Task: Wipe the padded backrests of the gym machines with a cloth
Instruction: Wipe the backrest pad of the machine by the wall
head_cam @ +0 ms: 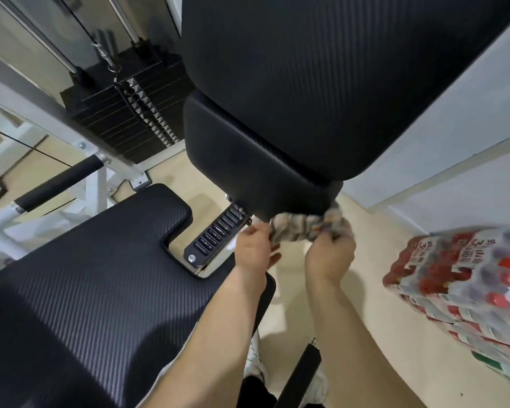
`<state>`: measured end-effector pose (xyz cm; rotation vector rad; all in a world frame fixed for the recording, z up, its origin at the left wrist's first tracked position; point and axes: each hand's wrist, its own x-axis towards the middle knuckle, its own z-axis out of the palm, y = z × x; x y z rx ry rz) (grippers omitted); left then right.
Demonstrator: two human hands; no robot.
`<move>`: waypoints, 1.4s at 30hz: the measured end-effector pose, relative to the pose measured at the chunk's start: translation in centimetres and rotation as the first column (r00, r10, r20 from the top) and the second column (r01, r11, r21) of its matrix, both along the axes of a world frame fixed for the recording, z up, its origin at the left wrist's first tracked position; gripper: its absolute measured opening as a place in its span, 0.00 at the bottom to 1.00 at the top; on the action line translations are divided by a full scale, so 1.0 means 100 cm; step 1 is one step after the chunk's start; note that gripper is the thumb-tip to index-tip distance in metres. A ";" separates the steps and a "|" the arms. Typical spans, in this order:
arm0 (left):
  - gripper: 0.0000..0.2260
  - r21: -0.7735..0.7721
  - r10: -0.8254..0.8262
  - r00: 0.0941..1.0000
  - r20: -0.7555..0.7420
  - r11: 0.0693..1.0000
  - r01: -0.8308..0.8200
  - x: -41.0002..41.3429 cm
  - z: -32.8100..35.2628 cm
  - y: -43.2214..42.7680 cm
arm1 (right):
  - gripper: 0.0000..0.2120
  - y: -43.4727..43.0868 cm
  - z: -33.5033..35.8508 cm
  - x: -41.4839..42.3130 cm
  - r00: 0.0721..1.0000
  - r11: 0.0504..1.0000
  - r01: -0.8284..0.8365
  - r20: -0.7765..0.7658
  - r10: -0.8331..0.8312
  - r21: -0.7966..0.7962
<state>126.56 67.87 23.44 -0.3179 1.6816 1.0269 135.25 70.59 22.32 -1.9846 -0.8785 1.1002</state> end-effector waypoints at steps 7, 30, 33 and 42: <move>0.06 0.008 0.011 1.000 0.029 1.000 -0.012 0.001 -0.033 0.004 | 0.12 -0.004 -0.052 -0.020 0.989 0.967 -0.130 0.035 0.141 -0.219; 0.11 0.142 -0.052 0.807 -0.588 0.976 0.166 -0.073 -0.007 0.011 | 0.15 -0.019 0.012 -0.078 0.786 0.896 -0.371 -0.596 0.164 -0.244; 0.09 0.232 0.173 0.665 -0.726 0.973 0.000 -0.098 0.024 0.048 | 0.19 -0.017 0.022 -0.074 0.798 0.895 -0.387 -0.566 0.205 -0.221; 0.12 0.348 0.361 0.595 -0.718 0.927 -0.141 -0.117 0.050 0.108 | 0.13 -0.010 0.059 -0.059 0.783 0.879 -0.443 -0.554 0.283 -0.176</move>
